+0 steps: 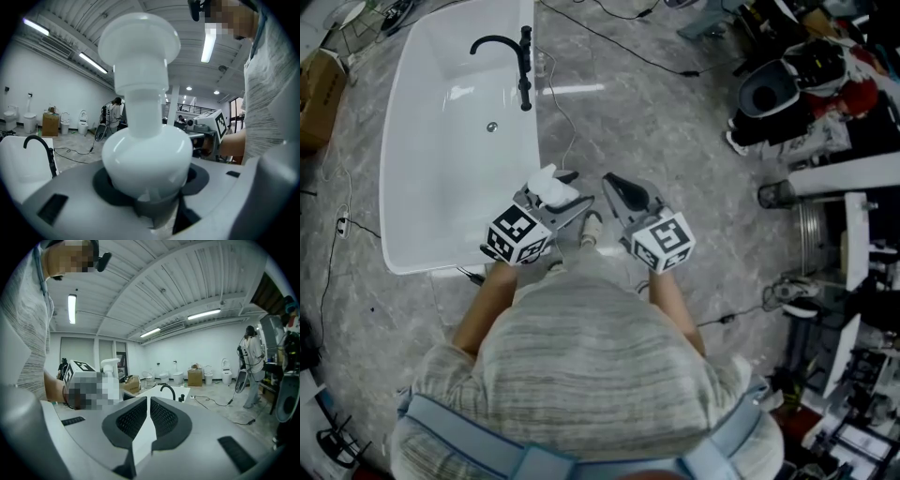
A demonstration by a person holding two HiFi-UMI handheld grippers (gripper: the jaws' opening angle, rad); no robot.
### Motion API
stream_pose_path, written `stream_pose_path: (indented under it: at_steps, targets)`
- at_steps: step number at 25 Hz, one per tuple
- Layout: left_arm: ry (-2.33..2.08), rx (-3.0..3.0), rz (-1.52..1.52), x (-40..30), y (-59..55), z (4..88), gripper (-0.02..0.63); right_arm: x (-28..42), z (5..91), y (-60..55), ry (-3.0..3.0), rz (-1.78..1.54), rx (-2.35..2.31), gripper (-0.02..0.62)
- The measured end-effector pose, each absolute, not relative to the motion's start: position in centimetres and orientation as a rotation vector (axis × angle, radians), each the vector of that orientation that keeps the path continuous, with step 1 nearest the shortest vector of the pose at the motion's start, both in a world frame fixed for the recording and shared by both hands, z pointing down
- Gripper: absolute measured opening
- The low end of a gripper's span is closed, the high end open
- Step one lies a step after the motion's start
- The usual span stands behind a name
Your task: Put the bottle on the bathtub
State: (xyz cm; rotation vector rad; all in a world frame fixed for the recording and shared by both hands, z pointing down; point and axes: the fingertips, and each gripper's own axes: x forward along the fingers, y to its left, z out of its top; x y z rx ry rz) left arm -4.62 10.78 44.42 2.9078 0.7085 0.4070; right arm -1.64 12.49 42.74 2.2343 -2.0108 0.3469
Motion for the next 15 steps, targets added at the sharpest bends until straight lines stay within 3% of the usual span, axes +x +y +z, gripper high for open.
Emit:
stream_pose_path:
  at_steps: [15]
  targets:
    - [0.642, 2.905, 0.447, 10.1, 8.6, 44.4, 0.229, 13.2, 42.9, 9.1, -2.099, 0.344, 2.132, 0.005]
